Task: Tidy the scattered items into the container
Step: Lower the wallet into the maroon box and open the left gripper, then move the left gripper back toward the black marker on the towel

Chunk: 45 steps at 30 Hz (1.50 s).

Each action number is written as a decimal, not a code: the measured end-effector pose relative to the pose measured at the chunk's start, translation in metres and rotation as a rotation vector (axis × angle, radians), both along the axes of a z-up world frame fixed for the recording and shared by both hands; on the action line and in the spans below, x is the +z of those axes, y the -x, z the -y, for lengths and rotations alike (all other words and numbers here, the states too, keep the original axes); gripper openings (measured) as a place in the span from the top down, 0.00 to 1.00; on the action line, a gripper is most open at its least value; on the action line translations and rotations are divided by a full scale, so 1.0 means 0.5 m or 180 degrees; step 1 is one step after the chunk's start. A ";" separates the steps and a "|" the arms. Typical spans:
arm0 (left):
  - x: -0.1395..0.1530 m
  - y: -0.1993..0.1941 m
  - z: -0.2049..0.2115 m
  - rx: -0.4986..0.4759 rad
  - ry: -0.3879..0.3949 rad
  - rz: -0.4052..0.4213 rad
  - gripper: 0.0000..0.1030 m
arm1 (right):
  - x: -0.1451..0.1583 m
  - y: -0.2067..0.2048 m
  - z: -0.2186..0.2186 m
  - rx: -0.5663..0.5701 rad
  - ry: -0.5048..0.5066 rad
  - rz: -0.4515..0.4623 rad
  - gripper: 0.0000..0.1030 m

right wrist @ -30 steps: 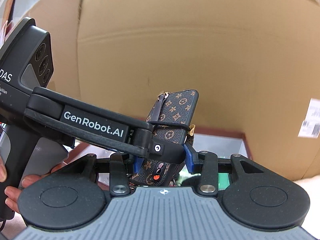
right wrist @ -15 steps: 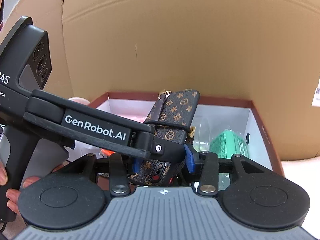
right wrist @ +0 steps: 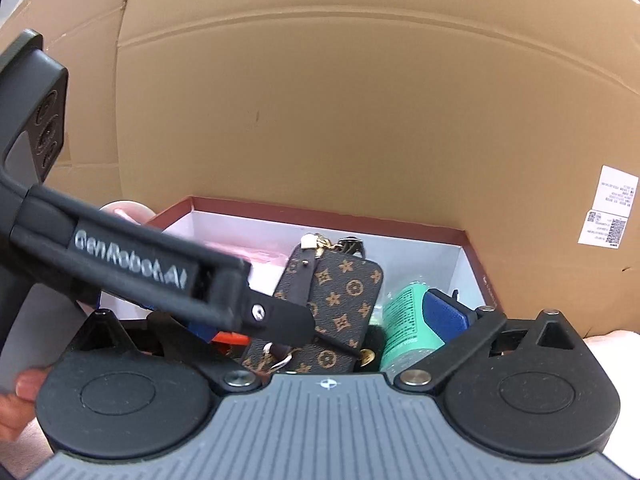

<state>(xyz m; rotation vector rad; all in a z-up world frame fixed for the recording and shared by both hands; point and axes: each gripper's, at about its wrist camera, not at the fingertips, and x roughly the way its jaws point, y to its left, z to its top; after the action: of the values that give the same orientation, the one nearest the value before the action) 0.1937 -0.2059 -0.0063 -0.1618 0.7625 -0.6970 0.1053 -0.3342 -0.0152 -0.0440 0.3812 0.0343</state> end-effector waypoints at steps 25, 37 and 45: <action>0.008 0.293 -0.305 0.1269 -0.0311 0.0762 0.00 | 0.004 0.155 -0.234 0.0679 -0.0048 0.0043 0.00; -0.077 0.311 -0.484 0.1835 -0.0281 0.0371 0.00 | -0.050 0.175 -0.354 0.0993 -0.0016 -0.0269 0.00; -0.105 0.280 -0.510 0.1805 -0.0283 0.0229 0.00 | -0.079 0.156 -0.388 0.1073 0.0139 -0.0377 0.00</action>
<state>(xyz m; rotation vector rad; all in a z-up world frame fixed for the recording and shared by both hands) 0.0535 0.0491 -0.0588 -0.2571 0.6352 -0.1298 0.0272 -0.1402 -0.0548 -0.1497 0.4897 0.3630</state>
